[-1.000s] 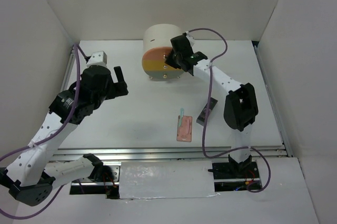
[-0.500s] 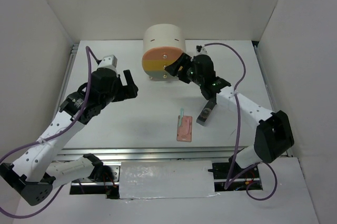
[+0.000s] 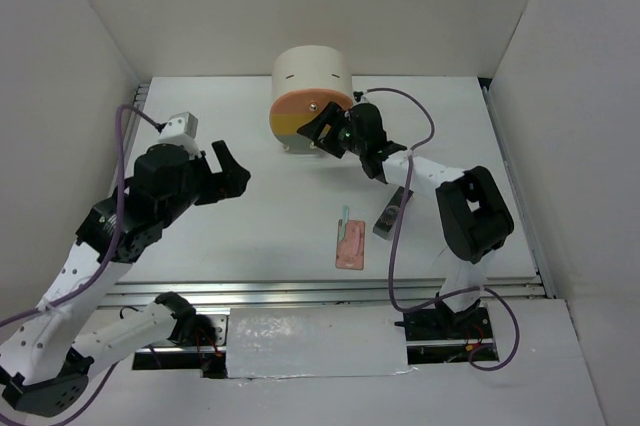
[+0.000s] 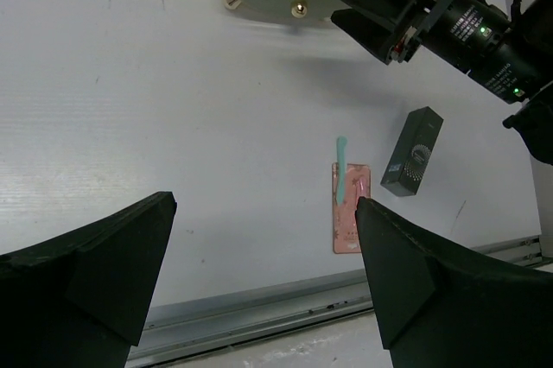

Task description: Organize the makeup

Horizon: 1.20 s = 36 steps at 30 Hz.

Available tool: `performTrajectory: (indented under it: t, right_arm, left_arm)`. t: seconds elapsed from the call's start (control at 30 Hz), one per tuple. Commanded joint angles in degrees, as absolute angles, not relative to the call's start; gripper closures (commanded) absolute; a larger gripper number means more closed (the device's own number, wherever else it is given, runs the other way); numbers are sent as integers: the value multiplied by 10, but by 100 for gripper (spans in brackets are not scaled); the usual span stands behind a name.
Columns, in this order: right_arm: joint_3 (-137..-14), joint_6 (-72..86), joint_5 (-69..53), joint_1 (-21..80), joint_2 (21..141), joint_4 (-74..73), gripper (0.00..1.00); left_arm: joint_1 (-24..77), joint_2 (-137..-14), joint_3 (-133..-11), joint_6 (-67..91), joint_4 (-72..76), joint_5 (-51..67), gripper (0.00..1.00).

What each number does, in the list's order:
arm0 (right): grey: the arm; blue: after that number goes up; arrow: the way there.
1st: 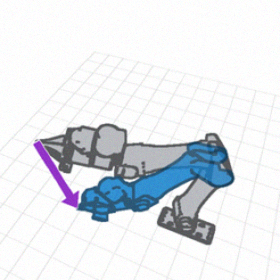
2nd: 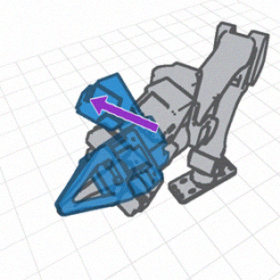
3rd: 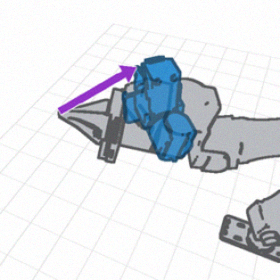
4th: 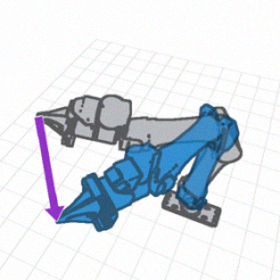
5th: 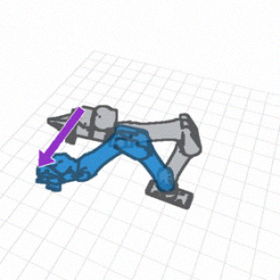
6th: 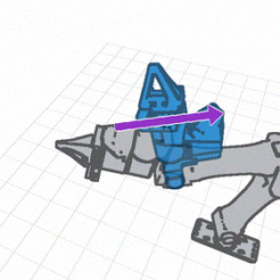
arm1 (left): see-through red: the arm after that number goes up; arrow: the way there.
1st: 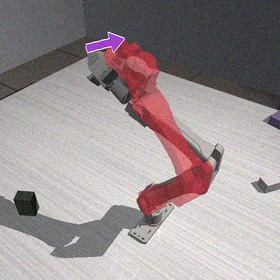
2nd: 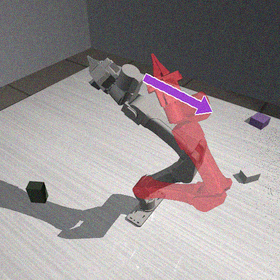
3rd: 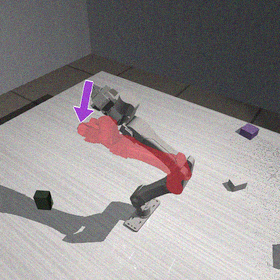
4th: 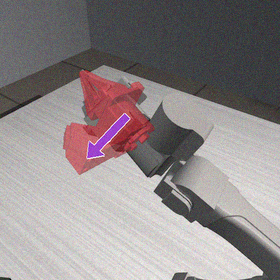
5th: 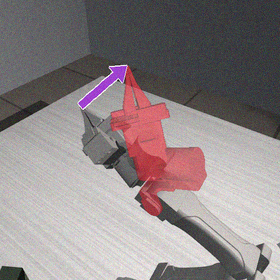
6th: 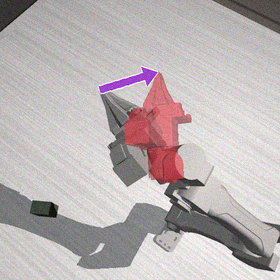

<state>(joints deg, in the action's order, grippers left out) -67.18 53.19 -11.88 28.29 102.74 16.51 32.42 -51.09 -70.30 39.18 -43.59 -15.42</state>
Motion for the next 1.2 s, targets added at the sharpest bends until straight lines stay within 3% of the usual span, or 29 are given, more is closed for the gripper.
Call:
performTrajectory:
  t: [0.0,0.5,0.7,1.17]
  right_arm:
    - [-699,557,-100,273,1045,193,21]
    - [-749,563,-108,251,1108,207,36]
    - [-773,562,-120,247,1128,196,52]
    - [-752,565,-140,244,1125,238,76]
  left_arm:
    - [322,-487,-723,392,-457,-161,1]
    - [323,-470,-757,380,-525,-202,1]
    - [322,-481,-752,374,-521,-196,0]
    - [322,-501,-750,358,-504,-191,1]
